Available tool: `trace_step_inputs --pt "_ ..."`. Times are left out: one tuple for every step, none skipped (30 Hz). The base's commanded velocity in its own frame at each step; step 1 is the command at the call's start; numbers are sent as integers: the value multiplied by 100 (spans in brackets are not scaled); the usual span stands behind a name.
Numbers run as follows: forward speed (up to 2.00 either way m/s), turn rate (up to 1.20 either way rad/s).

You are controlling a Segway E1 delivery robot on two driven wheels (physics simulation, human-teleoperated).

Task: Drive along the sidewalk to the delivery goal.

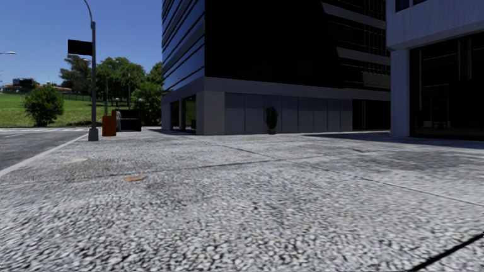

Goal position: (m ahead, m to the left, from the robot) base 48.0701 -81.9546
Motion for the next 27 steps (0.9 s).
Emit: trace_step_inputs --pt "200 0" --pt "200 0" --pt "200 0" --pt "200 0" --pt "200 0" --pt "200 0" --pt "200 0" --pt "200 0" --pt "200 0" --pt "200 0" --pt "200 0" --pt "200 18" --pt "200 18" --pt "200 44" --pt "200 69" --pt "200 92" --pt "200 102" --pt "200 102" --pt "200 104" --pt "200 105" --pt "200 105" --pt "200 64" --pt "200 21" --pt "200 21" --pt "200 17" --pt "200 17" --pt "200 8"
